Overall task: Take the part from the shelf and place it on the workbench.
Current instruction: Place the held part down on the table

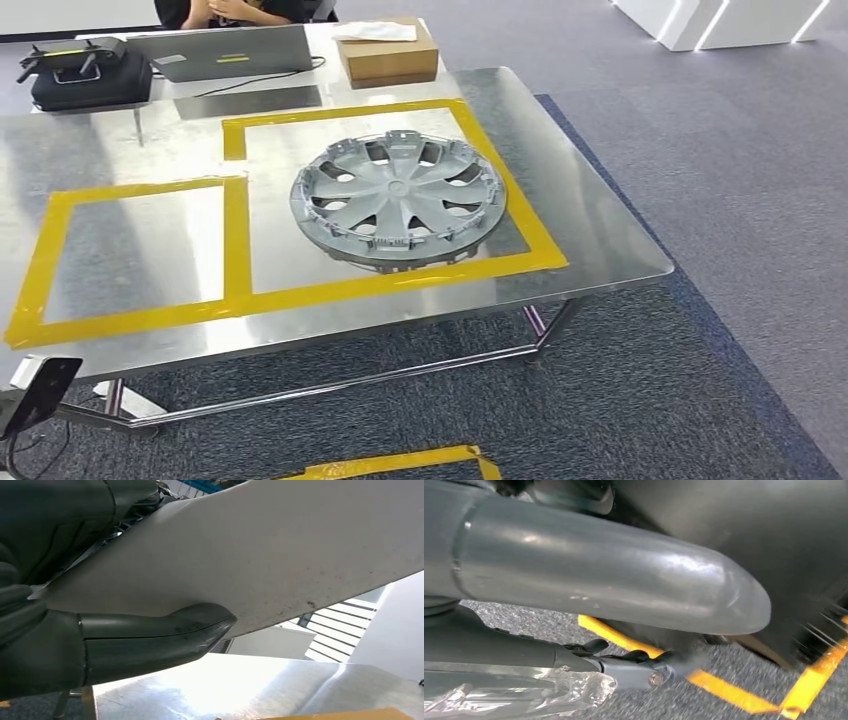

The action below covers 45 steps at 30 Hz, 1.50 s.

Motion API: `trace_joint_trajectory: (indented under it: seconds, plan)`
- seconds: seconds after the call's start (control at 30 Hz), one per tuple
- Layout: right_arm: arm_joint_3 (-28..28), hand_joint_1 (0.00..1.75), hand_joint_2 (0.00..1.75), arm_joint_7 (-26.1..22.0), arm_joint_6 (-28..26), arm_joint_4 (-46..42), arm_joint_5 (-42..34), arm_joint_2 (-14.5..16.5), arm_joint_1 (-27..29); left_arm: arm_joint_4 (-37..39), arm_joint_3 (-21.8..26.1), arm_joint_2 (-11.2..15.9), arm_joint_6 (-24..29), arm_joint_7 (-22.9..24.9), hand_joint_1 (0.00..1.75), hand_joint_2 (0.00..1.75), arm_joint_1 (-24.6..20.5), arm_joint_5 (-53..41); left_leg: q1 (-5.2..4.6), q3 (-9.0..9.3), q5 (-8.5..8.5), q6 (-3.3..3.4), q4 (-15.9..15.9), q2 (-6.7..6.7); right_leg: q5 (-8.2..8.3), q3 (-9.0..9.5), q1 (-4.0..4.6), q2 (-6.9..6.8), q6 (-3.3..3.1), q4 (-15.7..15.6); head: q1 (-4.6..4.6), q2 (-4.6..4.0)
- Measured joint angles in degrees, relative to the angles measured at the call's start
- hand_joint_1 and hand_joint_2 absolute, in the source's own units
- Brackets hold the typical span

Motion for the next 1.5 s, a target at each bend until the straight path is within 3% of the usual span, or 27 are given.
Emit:
trace_joint_trajectory:
  seconds: [0.03, 0.07, 0.13, 0.17, 0.3, 0.37, 0.43, 0.5, 0.53, 0.57, 0.63, 0.7, 0.8, 0.87, 0.9, 0.97, 1.0, 1.03, 1.07, 1.13, 1.17, 1.23, 1.3, 1.4, 1.5]
  plan:
    - [0.01, 0.00, 0.00, 0.01, 0.01, 0.00, 0.01, 0.00, -0.01, 0.05, -0.03, 0.01, -0.05, 0.03, 1.43, 1.75, -0.02, -0.02, -0.06, 0.43, -0.32, -0.02, 0.00, -0.06, 1.49, -0.43, 0.02, 0.00, -0.09, -0.46, 0.03, 0.00]
    - [0.01, 0.00, 0.00, 0.02, 0.01, 0.00, 0.01, 0.00, -0.02, 0.09, -0.09, 0.01, -0.09, 0.05, 1.43, 1.75, -0.04, -0.03, -0.12, 1.03, -0.73, -0.08, 0.00, -0.12, 4.05, 0.32, 0.06, 0.00, -0.30, -3.22, 0.02, 0.00]
    - [0.01, 0.00, 0.00, 0.04, 0.02, 0.01, 0.02, -0.04, 0.04, 0.14, -0.22, 0.04, -0.14, 0.13, 1.43, 1.75, -0.15, -0.06, -0.30, 2.12, -1.64, -0.43, 0.06, -0.20, 8.76, 3.33, 0.23, 0.03, -0.97, -10.75, 0.01, 0.00]
    - [0.01, 0.00, 0.00, 0.04, 0.02, 0.02, -0.03, -0.08, 0.04, 0.18, -0.28, 0.07, -0.19, 0.15, 1.43, 1.75, -0.21, -0.07, -0.37, 2.38, -1.99, -0.69, 0.13, -0.23, 9.80, 4.61, 0.33, 0.05, -1.29, -13.47, -0.05, 0.01]
    - [0.02, 0.00, 0.00, 0.03, 0.06, 0.02, -0.16, -0.12, 0.08, 0.33, -0.56, 0.30, -0.34, 0.26, 1.43, 1.75, -0.36, -0.36, -0.32, 2.59, -2.63, -1.86, 0.07, -0.23, 9.46, 5.91, 0.38, 0.25, -2.03, -15.66, -0.33, 0.00]
    - [0.03, 0.00, 0.00, 0.02, 0.02, 0.01, -0.32, -0.12, 0.07, 0.39, -0.75, 0.60, -0.37, 0.43, 1.43, 1.75, -0.55, -0.55, -0.19, 1.55, -4.17, -2.56, 2.63, -0.17, 9.33, 6.73, 0.01, 0.21, -2.51, -16.34, -0.62, 0.00]
    - [0.04, 0.00, 0.00, 0.02, 0.01, 0.00, -0.62, -0.11, -0.01, 0.55, -0.87, 0.91, -0.54, 0.88, 1.43, 1.75, -0.80, -0.62, 0.12, -2.35, -6.79, -3.14, 9.55, -0.12, 8.97, 7.43, -0.13, 0.14, -2.89, -16.58, -0.92, 0.00]
    - [0.05, 0.00, 0.00, 0.03, 0.05, 0.00, -0.77, -0.09, 0.03, 0.86, -0.96, 1.07, -0.75, 1.27, 1.43, 1.75, -0.87, -0.70, 0.44, -6.45, -7.54, -3.55, 15.33, -0.10, 8.42, 8.05, -0.17, 0.14, -2.95, -16.59, -0.93, 0.00]
    - [0.05, 0.00, 0.00, 0.03, 0.06, 0.00, -0.78, -0.09, 0.07, 1.03, -1.01, 1.14, -0.80, 1.34, 1.43, 1.75, -0.88, -0.74, 0.57, -7.32, -6.36, -3.67, 15.66, -0.08, 8.10, 8.45, -0.21, 0.17, -2.88, -16.58, -0.93, 0.00]
    - [0.05, 0.00, 0.00, 0.03, 0.05, 0.00, -0.80, -0.09, 0.10, 1.18, -1.05, 1.25, -0.84, 1.38, 1.43, 1.75, -0.90, -0.78, 0.69, -7.10, -4.11, -3.73, 13.88, -0.05, 7.75, 8.95, -0.25, 0.22, -2.75, -16.58, -0.93, 0.00]
    - [0.07, 0.00, 0.00, 0.03, 0.06, -0.01, -0.83, -0.09, 0.09, 1.39, -1.18, 1.50, -0.87, 1.40, 1.43, 1.75, -1.06, -0.84, 0.78, -4.84, 0.80, -3.76, 7.32, 0.05, 6.91, 9.88, -0.23, 0.29, -2.26, -16.54, -0.93, 0.00]
    - [0.07, 0.00, 0.00, 0.03, 0.05, -0.02, -0.84, -0.09, 0.01, 1.60, -1.39, 1.67, -1.00, 1.62, 1.43, 1.75, -1.40, -0.99, 0.62, -2.82, 2.09, -3.28, 2.43, 0.11, 6.14, 10.09, -0.07, 0.28, -1.49, -16.47, -0.95, 0.00]
    - [0.09, 0.00, 0.00, 0.04, 0.05, -0.04, -0.84, -0.09, -0.09, 2.02, -1.78, 1.98, -1.36, 2.33, 1.43, 1.75, -1.63, -1.26, 0.49, -2.12, 1.02, -2.03, 1.31, 0.00, 5.57, 10.17, -0.08, 0.04, -0.49, -16.70, -0.75, 0.00]
    - [0.10, 0.00, 0.00, 0.04, 0.03, -0.06, -0.84, -0.10, -0.22, 2.32, -1.98, 2.24, -1.50, 2.69, 1.43, 1.75, -1.76, -1.40, 0.59, -1.65, 0.76, -1.31, 1.05, -0.03, 4.27, 9.45, -0.18, -0.01, 0.02, -14.47, -0.60, 0.00]
    - [0.10, 0.00, 0.00, 0.04, 0.01, -0.07, -0.84, -0.11, -0.26, 2.48, -2.10, 2.36, -1.56, 2.88, 1.43, 1.75, -1.86, -1.53, 0.61, -1.41, 0.59, -0.98, 0.98, -0.01, 2.94, 7.94, -0.22, 0.01, 0.18, -11.50, -0.54, 0.00]
    - [0.14, 0.00, 0.00, 0.07, 0.01, -0.07, -0.85, -0.10, -0.24, 2.84, -2.33, 2.54, -1.72, 3.24, 1.43, 1.75, -2.02, -1.78, 0.42, -1.05, 0.10, -0.47, 0.99, 0.03, 0.13, 3.11, -0.21, 0.02, 0.29, -3.57, -0.45, 0.00]
    - [0.18, 0.00, 0.00, 0.08, 0.02, -0.07, -0.85, -0.10, -0.21, 3.03, -2.44, 2.58, -1.82, 3.43, 1.43, 1.75, -2.03, -1.91, 0.30, -0.79, -0.18, -0.35, 0.99, 0.02, -0.26, 0.98, -0.21, 0.02, 0.26, -0.74, -0.46, 0.00]
    - [0.24, 0.00, 0.00, 0.14, 0.03, -0.07, -0.86, -0.10, -0.19, 3.19, -2.51, 2.62, -1.89, 3.57, 1.43, 1.75, -2.03, -2.01, 0.19, -0.42, -0.51, -0.30, 1.00, 0.00, 0.55, -0.24, -0.20, 0.02, 0.16, 0.16, -0.46, 0.00]
    - [0.31, 0.00, 0.00, 0.19, 0.04, -0.07, -0.85, -0.10, -0.19, 3.32, -2.60, 2.68, -1.95, 3.72, 1.43, 1.75, -2.04, -2.11, 0.09, 0.11, -0.90, -0.31, 1.00, -0.04, 2.54, -0.34, -0.17, 0.03, -0.04, -1.17, -0.46, 0.00]
    - [0.43, 0.00, 0.00, 0.27, 0.06, -0.06, -0.84, -0.13, -0.19, 3.44, -2.79, 2.84, -1.99, 3.97, 1.43, 1.75, -2.08, -2.24, -0.04, 1.38, -1.82, -0.51, 0.98, -0.10, 7.59, 1.90, 0.06, 0.06, -0.81, -7.95, -0.48, 0.00]
    - [0.46, 0.00, 0.00, 0.27, 0.07, -0.05, -0.85, -0.15, -0.15, 3.49, -2.90, 2.96, -2.01, 4.07, 1.43, 1.75, -2.17, -2.28, -0.12, 1.86, -2.27, -0.74, 1.01, -0.15, 9.12, 3.34, 0.23, 0.07, -1.24, -11.19, -0.49, 0.00]
    - [0.50, 0.00, 0.00, 0.26, 0.10, -0.04, -0.86, -0.19, -0.14, 3.58, -3.11, 3.13, -2.05, 4.23, 1.43, 1.75, -2.31, -2.35, -0.12, 2.18, -2.70, -1.37, 0.96, -0.17, 9.52, 4.80, 0.55, 0.11, -1.85, -13.95, -0.58, 0.00]
    - [0.55, 0.00, 0.00, 0.26, 0.18, -0.04, -0.84, -0.18, -0.08, 3.64, -3.38, 3.28, -2.10, 4.33, 1.43, 1.75, -2.36, -2.75, -0.04, 2.39, -2.66, -1.86, 0.54, -0.14, 9.46, 5.16, 0.63, 0.19, -1.93, -14.69, -0.63, 0.00]
    - [0.60, 0.00, 0.00, 0.31, 0.61, -0.04, -1.09, -0.15, -0.08, 3.78, -3.77, 3.68, -2.78, 5.01, 1.43, 1.75, -2.55, -3.78, -0.15, 2.83, -2.11, -1.49, 0.10, -0.12, 9.81, 5.63, 0.36, 0.37, -1.60, -15.65, -0.71, 0.00]
    - [0.74, 0.00, 0.00, 0.32, 1.51, -0.06, -1.34, -0.14, -0.28, 4.12, -4.37, 4.16, -3.87, 5.88, 1.43, 1.75, -2.93, -4.55, -0.18, 3.05, -2.00, -1.22, -0.24, -0.08, 9.52, 5.73, 0.43, 0.45, -1.89, -15.73, -0.74, 0.00]
